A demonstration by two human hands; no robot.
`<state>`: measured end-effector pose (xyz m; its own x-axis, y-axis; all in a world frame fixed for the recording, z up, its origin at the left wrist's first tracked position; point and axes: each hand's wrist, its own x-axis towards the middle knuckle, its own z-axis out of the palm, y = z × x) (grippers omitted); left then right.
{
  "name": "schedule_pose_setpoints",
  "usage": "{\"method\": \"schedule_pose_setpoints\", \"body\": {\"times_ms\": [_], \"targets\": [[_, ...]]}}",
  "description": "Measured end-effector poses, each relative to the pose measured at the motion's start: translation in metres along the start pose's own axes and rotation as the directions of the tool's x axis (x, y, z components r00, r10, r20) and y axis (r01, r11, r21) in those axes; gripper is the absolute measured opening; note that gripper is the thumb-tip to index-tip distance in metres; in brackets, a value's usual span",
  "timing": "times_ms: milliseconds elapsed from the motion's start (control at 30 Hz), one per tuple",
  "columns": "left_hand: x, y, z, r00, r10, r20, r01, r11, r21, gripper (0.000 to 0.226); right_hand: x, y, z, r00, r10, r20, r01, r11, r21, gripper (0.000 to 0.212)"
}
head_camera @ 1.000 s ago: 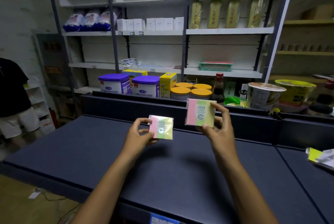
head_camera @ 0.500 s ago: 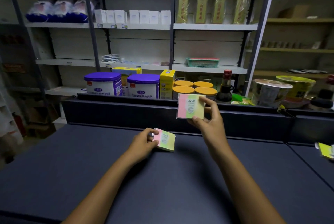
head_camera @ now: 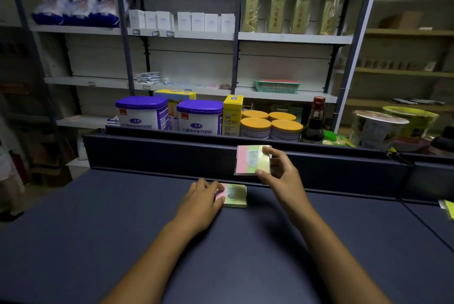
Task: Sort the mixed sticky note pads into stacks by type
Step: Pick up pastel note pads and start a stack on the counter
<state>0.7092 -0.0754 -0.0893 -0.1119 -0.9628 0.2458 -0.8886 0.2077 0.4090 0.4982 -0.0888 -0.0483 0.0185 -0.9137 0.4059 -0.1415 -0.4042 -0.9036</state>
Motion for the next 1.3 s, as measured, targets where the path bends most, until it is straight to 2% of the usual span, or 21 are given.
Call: {"method": "schedule_pose_setpoints", "body": {"times_ms": [100, 133, 200, 267, 333, 433, 633, 1000, 1300], "targets": [[0.004, -0.002, -0.013, 1.000, 0.021, -0.002, -0.021, 1.000, 0.005, 0.032, 0.000, 0.005, 0.002, 1.000, 0.003, 0.019, -0.002, 1.000, -0.027, 0.047], [0.006, -0.003, -0.019, 0.999, 0.038, -0.033, -0.036, 0.998, 0.044, 0.032, 0.000, 0.006, 0.003, 1.000, -0.004, 0.024, 0.005, 0.999, -0.038, 0.047], [0.013, -0.009, -0.032, 0.986, 0.093, -0.142, -0.059, 0.973, 0.225, 0.035, -0.001, 0.009, 0.005, 0.999, 0.002, 0.050, 0.002, 0.998, -0.062, 0.046], [0.017, -0.015, -0.040, 0.968, 0.111, -0.227, -0.025, 0.937, 0.349, 0.037, -0.003, 0.012, 0.008, 0.996, 0.017, 0.091, -0.006, 0.994, -0.113, 0.044], [0.014, -0.019, -0.039, 0.972, 0.081, -0.219, 0.007, 0.926, 0.377, 0.038, -0.006, 0.016, 0.012, 0.991, 0.028, 0.129, -0.007, 0.987, -0.161, 0.041], [0.009, -0.021, -0.031, 0.981, 0.071, -0.181, 0.002, 0.927, 0.375, 0.039, -0.009, 0.020, 0.017, 0.983, 0.049, 0.175, -0.008, 0.974, -0.226, 0.038], [0.006, -0.022, -0.028, 0.976, 0.055, -0.213, 0.014, 0.951, 0.309, 0.036, -0.011, 0.022, 0.020, 0.977, 0.058, 0.207, 0.003, 0.959, -0.285, 0.033], [0.004, -0.023, -0.029, 0.976, 0.028, -0.214, 0.023, 0.972, 0.233, 0.034, -0.011, 0.035, 0.023, 0.973, 0.047, 0.228, 0.084, 0.842, -0.533, 0.032], [0.002, -0.019, -0.027, 0.985, 0.029, -0.172, -0.001, 0.987, 0.163, 0.030, -0.014, 0.036, 0.018, 0.965, 0.072, 0.250, 0.079, 0.833, -0.547, 0.035]]}}
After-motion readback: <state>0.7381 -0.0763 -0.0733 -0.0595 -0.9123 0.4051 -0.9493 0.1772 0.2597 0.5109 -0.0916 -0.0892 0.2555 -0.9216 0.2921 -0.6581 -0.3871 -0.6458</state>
